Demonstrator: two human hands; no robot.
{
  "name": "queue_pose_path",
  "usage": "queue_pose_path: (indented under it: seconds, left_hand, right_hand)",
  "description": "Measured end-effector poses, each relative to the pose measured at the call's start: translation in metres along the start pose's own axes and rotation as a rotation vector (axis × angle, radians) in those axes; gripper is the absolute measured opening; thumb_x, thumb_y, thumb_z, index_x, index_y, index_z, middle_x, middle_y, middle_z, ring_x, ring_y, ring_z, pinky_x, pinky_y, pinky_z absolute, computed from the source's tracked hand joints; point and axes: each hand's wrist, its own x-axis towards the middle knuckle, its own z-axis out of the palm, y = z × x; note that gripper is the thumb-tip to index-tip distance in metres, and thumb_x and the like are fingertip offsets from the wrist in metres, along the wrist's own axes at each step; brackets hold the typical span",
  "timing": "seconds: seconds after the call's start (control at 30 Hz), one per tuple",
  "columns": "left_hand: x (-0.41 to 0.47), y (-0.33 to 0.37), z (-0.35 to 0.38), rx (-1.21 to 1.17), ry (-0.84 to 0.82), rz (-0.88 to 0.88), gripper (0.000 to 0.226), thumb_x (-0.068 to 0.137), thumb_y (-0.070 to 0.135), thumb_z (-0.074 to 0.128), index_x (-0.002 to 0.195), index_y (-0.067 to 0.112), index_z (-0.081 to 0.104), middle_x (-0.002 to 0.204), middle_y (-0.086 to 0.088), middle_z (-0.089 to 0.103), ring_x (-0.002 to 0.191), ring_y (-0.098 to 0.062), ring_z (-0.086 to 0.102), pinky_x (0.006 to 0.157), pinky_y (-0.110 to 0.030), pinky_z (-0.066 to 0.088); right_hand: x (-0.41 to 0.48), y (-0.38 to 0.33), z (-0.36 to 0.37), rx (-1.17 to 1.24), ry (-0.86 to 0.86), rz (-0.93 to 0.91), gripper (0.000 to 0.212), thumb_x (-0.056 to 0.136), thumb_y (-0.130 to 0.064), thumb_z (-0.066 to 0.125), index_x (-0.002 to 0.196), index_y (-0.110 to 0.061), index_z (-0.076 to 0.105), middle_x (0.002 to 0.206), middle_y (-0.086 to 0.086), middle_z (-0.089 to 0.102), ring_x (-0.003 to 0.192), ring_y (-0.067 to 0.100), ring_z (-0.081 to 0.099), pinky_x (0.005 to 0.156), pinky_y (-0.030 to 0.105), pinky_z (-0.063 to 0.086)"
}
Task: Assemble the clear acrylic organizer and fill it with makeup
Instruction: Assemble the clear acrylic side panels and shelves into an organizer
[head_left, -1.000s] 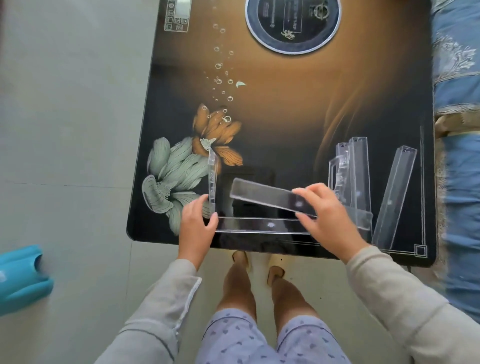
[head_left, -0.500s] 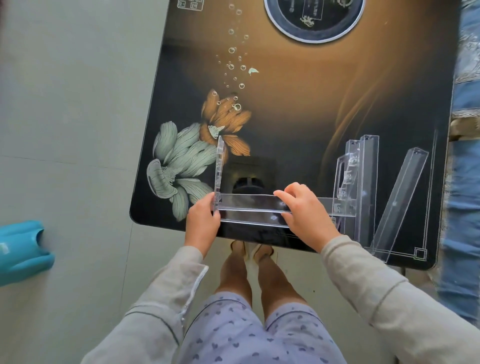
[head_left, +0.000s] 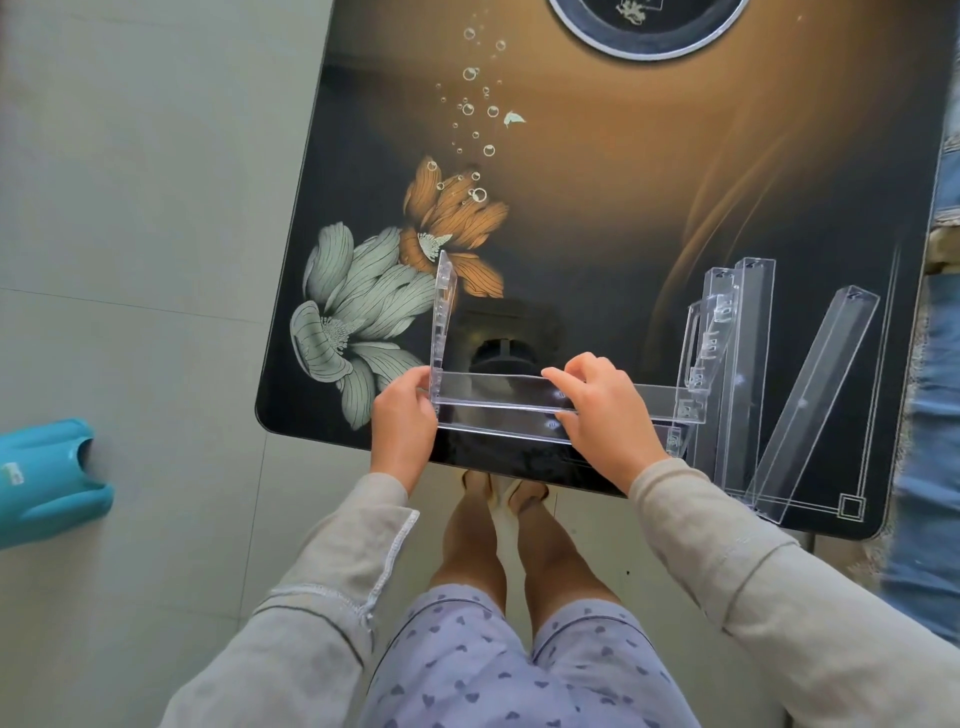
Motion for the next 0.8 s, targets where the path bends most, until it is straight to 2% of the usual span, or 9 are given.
queue_pose_path:
  seconds: [0.27,0.67,0.8]
  left_hand:
    - [0.003,0.0039,0.0029,0.037,0.011,0.009,0.032,0.091,0.0,0.039,0.113,0.003,0.062,0.108,-0.016,0.066,0.1,-0.028,0.058,0.087,-0.029,0.044]
    - [0.0032,0.001,0.0063,0.01,0.035,-0.009,0.033,0.093,0.0,0.037,0.115,0.003,0.062,0.111,-0.017,0.064,0.1,-0.025,0.056,0.084,-0.025,0.04]
    - [0.0043,-0.002,0.006,-0.03,0.024,-0.027,0.035,0.091,-0.002,0.038,0.115,0.005,0.063,0.113,-0.016,0.065,0.105,-0.027,0.057,0.088,-0.026,0.041]
  right_hand:
    - [0.0009,0.0025,-0.0015,-0.015,0.018,0.021,0.045,0.086,-0.018,0.061,0.131,-0.016,0.051,0.116,0.008,0.057,0.103,0.022,0.05,0.09,0.028,0.043]
    - [0.004,0.0044,0.0019,-0.011,-0.001,0.039,0.047,0.087,-0.019,0.061,0.132,-0.018,0.05,0.119,0.006,0.056,0.105,0.021,0.05,0.09,0.027,0.044]
    - [0.0042,0.0053,0.0026,0.002,-0.003,0.037,0.047,0.085,-0.018,0.063,0.13,-0.018,0.051,0.118,0.006,0.056,0.104,0.021,0.051,0.089,0.028,0.045]
